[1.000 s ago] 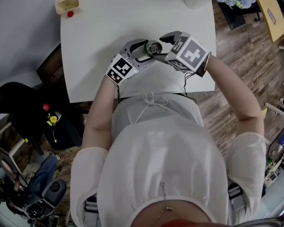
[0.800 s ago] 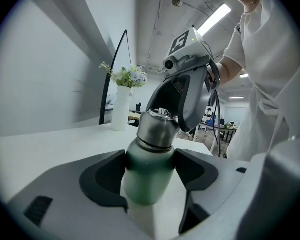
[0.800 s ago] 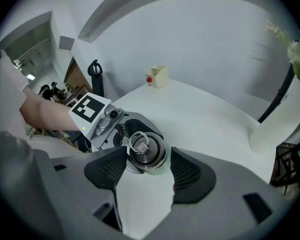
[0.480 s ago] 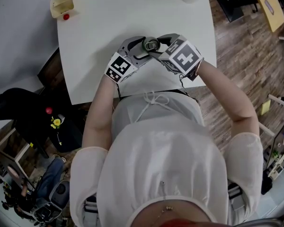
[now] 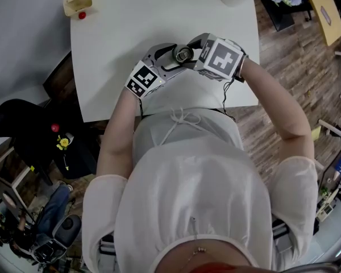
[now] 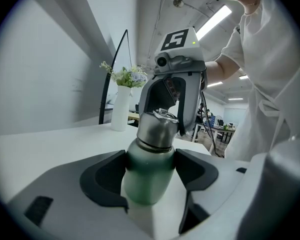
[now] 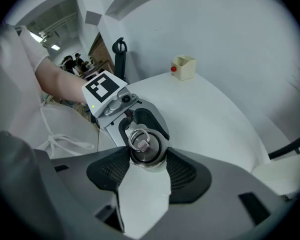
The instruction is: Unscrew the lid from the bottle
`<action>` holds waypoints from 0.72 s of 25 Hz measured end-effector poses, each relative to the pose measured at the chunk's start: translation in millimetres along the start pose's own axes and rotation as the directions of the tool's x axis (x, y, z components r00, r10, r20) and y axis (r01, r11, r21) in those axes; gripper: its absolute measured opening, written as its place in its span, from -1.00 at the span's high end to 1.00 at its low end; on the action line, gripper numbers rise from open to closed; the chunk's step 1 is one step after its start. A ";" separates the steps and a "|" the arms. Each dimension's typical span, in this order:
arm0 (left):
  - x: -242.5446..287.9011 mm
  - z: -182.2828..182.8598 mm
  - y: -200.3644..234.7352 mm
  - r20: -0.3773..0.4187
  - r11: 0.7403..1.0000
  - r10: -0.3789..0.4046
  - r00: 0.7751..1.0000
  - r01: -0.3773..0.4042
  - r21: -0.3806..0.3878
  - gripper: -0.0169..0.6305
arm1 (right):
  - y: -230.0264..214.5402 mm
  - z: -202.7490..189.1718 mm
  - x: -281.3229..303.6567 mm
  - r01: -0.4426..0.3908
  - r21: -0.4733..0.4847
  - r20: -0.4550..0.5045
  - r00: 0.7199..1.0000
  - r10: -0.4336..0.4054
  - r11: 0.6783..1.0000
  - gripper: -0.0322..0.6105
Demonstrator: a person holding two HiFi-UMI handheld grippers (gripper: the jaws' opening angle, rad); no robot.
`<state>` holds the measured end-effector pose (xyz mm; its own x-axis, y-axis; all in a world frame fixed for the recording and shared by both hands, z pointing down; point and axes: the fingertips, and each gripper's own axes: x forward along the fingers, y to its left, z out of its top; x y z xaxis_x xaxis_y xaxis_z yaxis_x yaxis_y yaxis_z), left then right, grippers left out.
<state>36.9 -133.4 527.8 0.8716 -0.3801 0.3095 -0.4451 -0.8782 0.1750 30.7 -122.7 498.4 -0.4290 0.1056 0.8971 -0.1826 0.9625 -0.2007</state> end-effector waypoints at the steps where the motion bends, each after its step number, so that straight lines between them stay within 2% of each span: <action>1: -0.1 0.3 0.7 0.003 1.000 0.001 1.000 -0.001 -0.004 -0.07 | 0.0 0.8 -0.4 -0.016 -0.021 -0.016 1.000 0.016 1.000 0.15; 5: -0.2 -2.4 0.1 -0.001 1.000 -0.001 1.000 0.001 0.004 -0.07 | -7.0 -2.1 0.8 -0.068 -0.170 -0.115 0.992 0.048 0.983 0.15; 8: 0.1 -2.2 -0.5 -0.001 1.000 -0.003 1.000 0.003 0.011 -0.07 | -5.2 -9.2 -0.8 -0.129 -0.256 -0.217 0.973 0.073 0.958 0.15; 10: -0.2 -2.7 0.6 -0.007 1.000 0.002 1.000 -0.002 0.018 -0.07 | -2.2 -7.6 -0.1 -0.175 -0.330 -0.257 0.962 0.090 0.928 0.15; 15: -0.2 -3.5 0.6 -0.010 1.000 0.010 1.000 -0.010 0.021 -0.07 | 4.6 -2.5 2.8 -0.282 -0.512 -0.339 0.934 0.111 0.812 0.15; 17: -0.2 -4.4 -0.2 -0.012 1.000 0.011 1.000 -0.010 0.021 -0.07 | 5.6 -3.4 3.0 -0.295 -0.536 -0.352 0.930 0.109 0.791 0.15; 18: -0.2 -4.6 -0.3 -0.013 1.000 0.010 1.000 -0.010 0.021 -0.07 | 5.8 -3.4 3.1 -0.291 -0.532 -0.347 0.932 0.109 0.795 0.14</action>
<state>35.9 -131.8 532.0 0.8641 -0.3853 0.3237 -0.4494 -0.8803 0.1518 31.3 -115.9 501.3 -0.1128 0.2898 0.9504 0.4506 0.8674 -0.2110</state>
